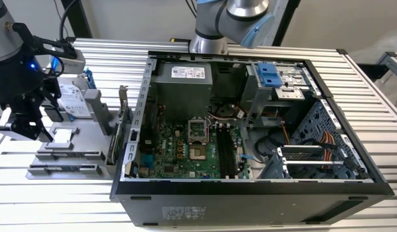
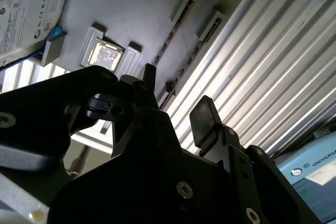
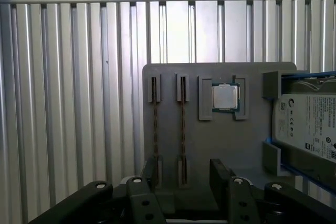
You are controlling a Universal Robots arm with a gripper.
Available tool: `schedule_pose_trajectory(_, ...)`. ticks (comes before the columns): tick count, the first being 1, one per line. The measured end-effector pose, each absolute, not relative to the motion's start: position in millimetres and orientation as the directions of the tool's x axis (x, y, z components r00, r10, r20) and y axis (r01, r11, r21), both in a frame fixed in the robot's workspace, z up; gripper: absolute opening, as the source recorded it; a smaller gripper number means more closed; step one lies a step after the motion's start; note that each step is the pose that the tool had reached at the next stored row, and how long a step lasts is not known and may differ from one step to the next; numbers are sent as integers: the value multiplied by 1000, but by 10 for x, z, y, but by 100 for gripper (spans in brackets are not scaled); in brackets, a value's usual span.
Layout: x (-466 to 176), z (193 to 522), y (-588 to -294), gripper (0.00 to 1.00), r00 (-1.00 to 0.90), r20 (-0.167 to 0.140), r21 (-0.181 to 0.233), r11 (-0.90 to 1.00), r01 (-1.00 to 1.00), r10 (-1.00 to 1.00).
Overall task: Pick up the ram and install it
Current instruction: 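Pick up the ram and move it above insertion slot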
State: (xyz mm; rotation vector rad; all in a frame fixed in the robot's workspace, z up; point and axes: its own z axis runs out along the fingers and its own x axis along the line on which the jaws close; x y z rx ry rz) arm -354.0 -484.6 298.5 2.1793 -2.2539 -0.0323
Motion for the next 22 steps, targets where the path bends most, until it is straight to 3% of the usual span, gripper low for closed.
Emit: schedule_pose_trajectory(22, -3540, 2923, -4846, 100, -34, -5, 19, 34, -999, -999)
